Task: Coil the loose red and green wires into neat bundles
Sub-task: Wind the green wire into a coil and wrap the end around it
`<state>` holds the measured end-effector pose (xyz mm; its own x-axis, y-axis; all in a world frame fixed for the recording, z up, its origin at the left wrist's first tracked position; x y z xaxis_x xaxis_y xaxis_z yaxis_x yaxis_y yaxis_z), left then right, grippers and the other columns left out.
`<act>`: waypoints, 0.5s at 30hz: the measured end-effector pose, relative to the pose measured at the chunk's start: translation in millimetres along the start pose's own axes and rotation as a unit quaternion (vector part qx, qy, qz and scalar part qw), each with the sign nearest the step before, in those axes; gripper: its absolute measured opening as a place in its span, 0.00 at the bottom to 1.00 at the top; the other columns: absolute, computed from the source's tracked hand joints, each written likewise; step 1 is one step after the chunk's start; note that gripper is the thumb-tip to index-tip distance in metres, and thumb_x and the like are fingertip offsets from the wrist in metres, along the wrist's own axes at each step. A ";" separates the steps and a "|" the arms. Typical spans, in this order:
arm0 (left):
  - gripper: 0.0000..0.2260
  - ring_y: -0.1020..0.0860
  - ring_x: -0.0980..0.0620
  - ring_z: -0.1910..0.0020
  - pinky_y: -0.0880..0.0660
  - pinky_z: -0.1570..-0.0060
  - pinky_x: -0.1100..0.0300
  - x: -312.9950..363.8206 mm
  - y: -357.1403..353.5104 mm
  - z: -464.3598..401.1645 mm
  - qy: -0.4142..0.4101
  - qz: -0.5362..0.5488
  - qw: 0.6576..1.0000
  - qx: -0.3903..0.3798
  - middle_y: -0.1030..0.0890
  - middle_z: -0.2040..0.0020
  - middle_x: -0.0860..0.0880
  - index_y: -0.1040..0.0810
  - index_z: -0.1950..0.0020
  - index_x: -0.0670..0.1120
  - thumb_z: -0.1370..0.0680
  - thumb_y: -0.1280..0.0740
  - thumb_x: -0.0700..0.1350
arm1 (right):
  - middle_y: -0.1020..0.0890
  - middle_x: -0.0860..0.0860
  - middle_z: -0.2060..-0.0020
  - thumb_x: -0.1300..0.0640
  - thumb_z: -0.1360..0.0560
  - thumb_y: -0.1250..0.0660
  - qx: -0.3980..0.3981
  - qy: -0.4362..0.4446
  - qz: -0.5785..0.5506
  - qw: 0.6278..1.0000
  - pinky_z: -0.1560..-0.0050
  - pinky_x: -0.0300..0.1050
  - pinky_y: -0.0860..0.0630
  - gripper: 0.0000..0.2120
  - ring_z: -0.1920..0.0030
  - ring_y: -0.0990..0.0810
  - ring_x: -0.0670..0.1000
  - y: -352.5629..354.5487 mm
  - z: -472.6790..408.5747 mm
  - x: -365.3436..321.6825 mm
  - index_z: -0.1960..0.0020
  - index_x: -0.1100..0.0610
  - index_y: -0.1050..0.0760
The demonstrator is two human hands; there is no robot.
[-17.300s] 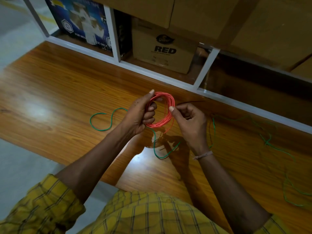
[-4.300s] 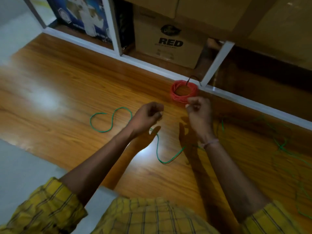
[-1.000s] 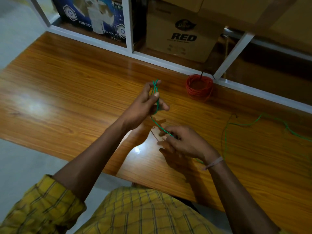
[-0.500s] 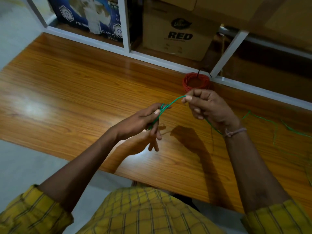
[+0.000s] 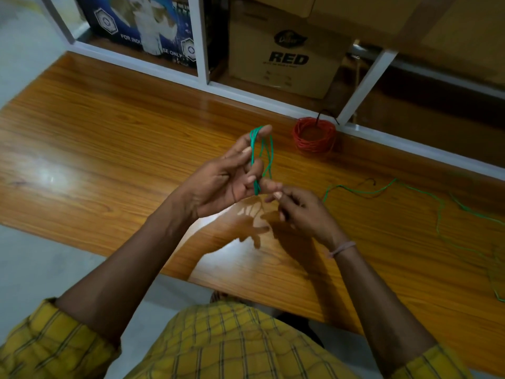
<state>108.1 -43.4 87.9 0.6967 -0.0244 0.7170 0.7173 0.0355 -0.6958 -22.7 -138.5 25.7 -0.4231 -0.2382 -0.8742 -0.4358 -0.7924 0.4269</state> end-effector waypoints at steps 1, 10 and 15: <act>0.23 0.14 0.40 0.49 0.40 0.21 0.30 1.3 3.2 -1.8 -0.004 0.005 1.000 0.013 0.24 0.63 0.46 0.42 0.14 0.51 0.10 0.51 0.42 | 0.22 0.54 0.70 0.55 0.13 0.38 -0.011 0.002 0.010 1.000 0.70 0.34 0.30 0.13 0.77 0.28 0.41 -4.1 8.2 -0.4 0.46 0.57 0.16; 0.21 0.17 0.34 0.36 0.22 0.33 0.42 -25.2 35.4 -21.6 -0.018 -0.032 0.984 0.174 0.17 0.57 0.44 0.42 0.16 0.52 0.09 0.48 0.44 | 0.17 0.50 0.68 0.50 0.17 0.32 -0.118 0.067 0.165 0.977 0.62 0.48 0.24 0.10 0.68 0.21 0.46 -8.0 41.9 -26.8 0.38 0.45 0.16; 0.23 0.14 0.40 0.39 0.21 0.33 0.49 -32.0 40.6 -20.0 -0.020 -0.301 0.938 0.169 0.15 0.52 0.39 0.45 0.14 0.52 0.09 0.46 0.44 | 0.16 0.55 0.61 0.52 0.18 0.30 -0.154 0.074 0.170 0.971 0.59 0.55 0.27 0.05 0.60 0.20 0.57 10.8 41.8 -41.0 0.48 0.50 0.15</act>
<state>115.2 -61.2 35.8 0.1608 -0.1033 0.9816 0.9325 0.3417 -0.1168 -43.3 -113.8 75.8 -0.3716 -0.5754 -0.7286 -0.0237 -0.7786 0.6270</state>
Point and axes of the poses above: each hand's wrist, its own z-axis away from the middle knuckle, its own y-axis out of the back of the hand, x = y × z, the point moved 8 cm from there along -z, towards the middle knuckle
